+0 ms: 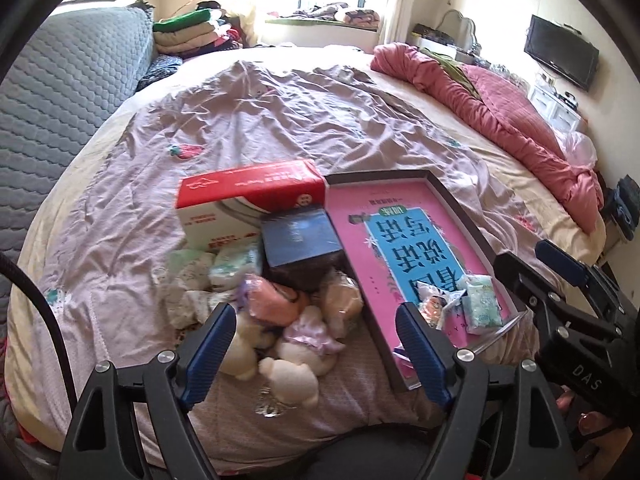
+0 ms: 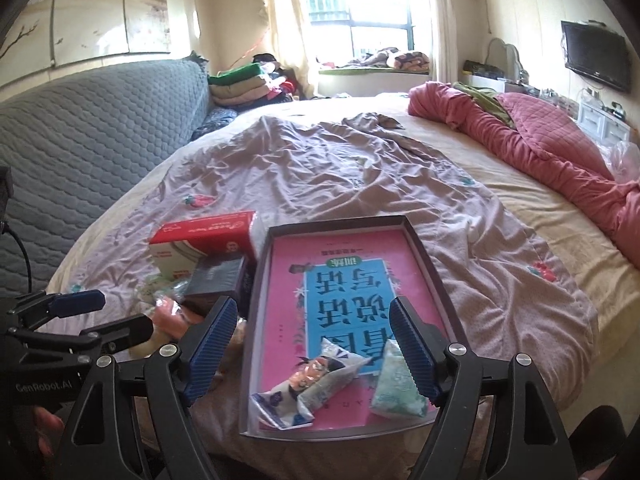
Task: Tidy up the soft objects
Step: 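Withdraw both open tools from the tray back toward the pile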
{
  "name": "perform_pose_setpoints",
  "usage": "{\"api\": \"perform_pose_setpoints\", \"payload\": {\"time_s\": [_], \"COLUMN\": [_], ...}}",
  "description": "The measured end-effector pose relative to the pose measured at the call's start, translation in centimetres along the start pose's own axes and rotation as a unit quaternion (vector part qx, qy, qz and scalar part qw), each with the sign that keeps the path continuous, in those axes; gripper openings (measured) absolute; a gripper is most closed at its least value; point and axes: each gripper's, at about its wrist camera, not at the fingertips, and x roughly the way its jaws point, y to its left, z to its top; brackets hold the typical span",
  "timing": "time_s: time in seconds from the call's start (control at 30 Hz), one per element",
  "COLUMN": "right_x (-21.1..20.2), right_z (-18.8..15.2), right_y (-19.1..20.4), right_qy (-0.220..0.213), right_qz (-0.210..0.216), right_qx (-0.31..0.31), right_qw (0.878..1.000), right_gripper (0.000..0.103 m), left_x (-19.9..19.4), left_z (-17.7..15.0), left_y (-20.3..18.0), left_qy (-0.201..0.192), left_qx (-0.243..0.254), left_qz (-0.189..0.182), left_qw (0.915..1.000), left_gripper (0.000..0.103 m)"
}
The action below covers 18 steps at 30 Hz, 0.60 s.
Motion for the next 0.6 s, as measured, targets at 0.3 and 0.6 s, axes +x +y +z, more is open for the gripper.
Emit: {"api": "perform_pose_setpoints", "payload": {"time_s": [0.3,0.6], "right_x": [-0.2,0.0], "right_z": [0.3,0.4], "right_y": [2.6,5.4], "right_qy": [0.002,0.013], "right_qz": [0.021,0.039], "right_qx": [-0.022,-0.045], "right_qw": [1.000,0.998], "right_gripper": [0.080,0.080], "left_x": [-1.3,-2.7], "left_z": [0.2,0.2], "left_y": [6.0,11.1], "left_qy": [0.000,-0.007], "left_qx": [-0.048,-0.076], "left_qz": [0.019,0.055], "left_qw": [0.9987,0.9956], "left_gripper": [0.082,0.082]}}
